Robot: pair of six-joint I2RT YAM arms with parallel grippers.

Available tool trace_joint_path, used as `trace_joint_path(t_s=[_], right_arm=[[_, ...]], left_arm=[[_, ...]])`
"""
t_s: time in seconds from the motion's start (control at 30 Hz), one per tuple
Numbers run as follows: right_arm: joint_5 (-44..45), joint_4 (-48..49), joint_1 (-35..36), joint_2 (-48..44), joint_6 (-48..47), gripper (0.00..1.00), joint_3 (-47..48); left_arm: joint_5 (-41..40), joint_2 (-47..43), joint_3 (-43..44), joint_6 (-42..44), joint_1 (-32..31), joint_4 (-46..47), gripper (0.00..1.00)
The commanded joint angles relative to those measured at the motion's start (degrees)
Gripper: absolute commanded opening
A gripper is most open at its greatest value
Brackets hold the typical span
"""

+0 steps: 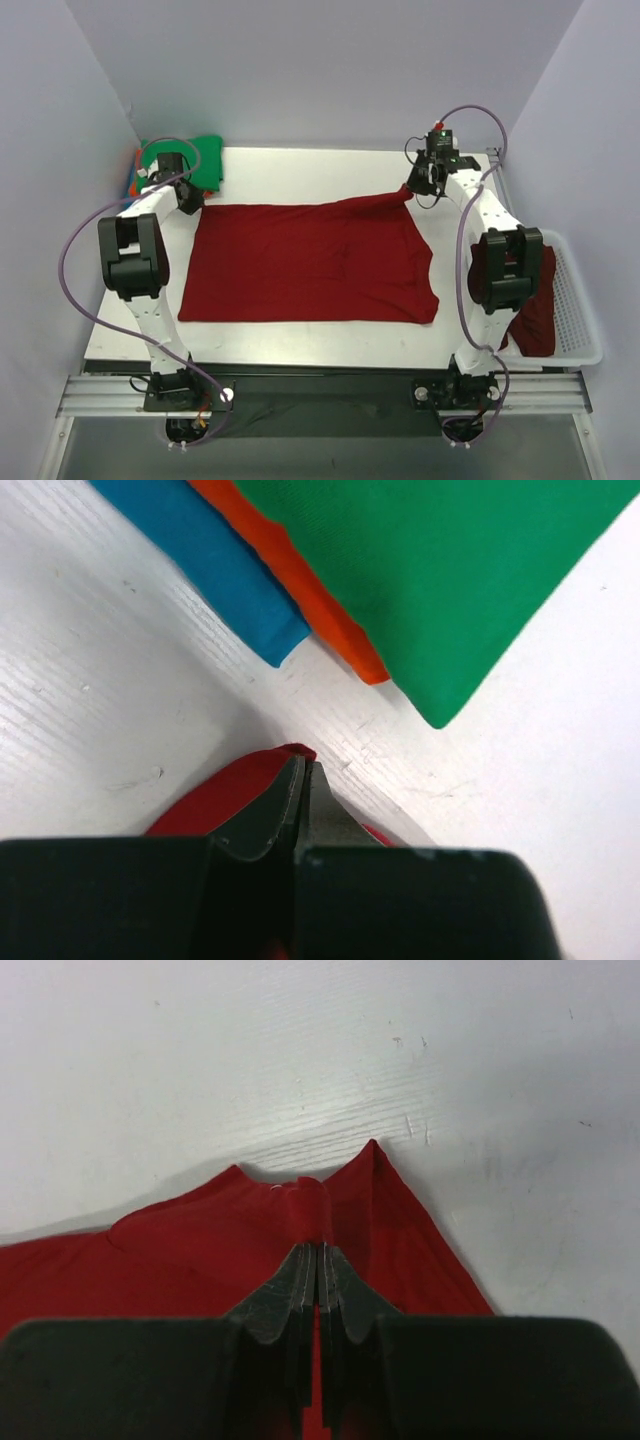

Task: Fold and stack the t-shirts
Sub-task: Grap the side of the flattened tshirt furthest away from the robot with both arms, then fold the other side of the tshirt into a rectangle

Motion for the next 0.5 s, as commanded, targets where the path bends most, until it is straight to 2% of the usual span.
trace_joint_path(t_s=[0.0, 0.27, 0.47], right_arm=[[1.3, 1.8, 0.4, -6.7, 0.8, 0.00, -4.0], [2.8, 2.2, 0.2, -15.0, 2.4, 0.00, -13.7], [2.2, 2.2, 0.2, -21.7, 4.3, 0.00, -21.6]], left_arm=[[1.6, -5.2, -2.0, -0.1, 1.0, 4.5, 0.00], [4.8, -11.0, -9.7, -0.8, 3.0, 8.5, 0.00], [7.1, -18.6, -17.0, -0.9, 5.1, 10.4, 0.00]])
